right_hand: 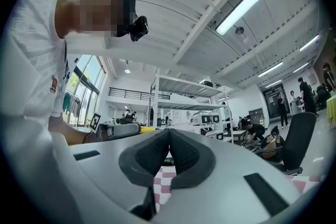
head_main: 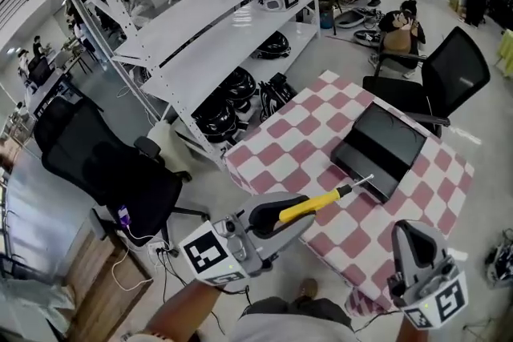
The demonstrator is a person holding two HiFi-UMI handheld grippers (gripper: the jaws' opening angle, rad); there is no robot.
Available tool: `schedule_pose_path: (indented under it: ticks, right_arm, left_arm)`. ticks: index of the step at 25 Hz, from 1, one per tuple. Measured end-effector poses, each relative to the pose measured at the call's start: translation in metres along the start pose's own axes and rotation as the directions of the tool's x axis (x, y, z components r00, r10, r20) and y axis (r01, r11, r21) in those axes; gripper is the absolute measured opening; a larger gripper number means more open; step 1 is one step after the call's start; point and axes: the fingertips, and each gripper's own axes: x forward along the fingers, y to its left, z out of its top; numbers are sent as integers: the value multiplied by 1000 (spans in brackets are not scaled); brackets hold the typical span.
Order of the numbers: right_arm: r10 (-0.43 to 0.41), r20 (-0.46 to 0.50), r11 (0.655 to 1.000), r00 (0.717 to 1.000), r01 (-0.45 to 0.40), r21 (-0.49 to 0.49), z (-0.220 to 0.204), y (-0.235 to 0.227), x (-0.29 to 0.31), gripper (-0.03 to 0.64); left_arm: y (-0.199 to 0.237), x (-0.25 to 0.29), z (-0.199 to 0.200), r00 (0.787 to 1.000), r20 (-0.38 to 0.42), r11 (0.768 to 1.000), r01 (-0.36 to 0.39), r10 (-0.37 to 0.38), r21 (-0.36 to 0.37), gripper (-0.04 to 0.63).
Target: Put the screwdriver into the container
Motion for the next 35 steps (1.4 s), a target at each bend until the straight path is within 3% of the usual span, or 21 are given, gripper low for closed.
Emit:
schedule_pose_path:
  ticks: [8,11,14,22,29,35]
  right_arm:
    - [-76,-26,997,997,77,27,-17,-49,16,11]
    - [-117,-34,993,993,118,24,-23,-66,25,11]
    - [-178,-47,984,983,179,20,-28,-81,34,11]
    - [-372,-106,928,922,373,-8,-48,-108,56,11]
    - [-499,-169,866,850,497,-57,-68,-125,65,11]
    - [-544,-257,834,799,548,-63,-96,-151,64,11]
  left_arm:
    - [55,62,-35,986,-116,993,120,-119,4,98]
    - [75,83,-56,968,-171,983,185,-185,-17,98]
    - [92,104,-78,935,-222,960,274,-278,-49,98]
    - [130,154,-147,784,-350,856,496,-513,-144,97]
    - [146,187,-191,647,-439,764,624,-624,-166,98]
    - [142,211,-228,540,-511,699,691,-669,-184,98]
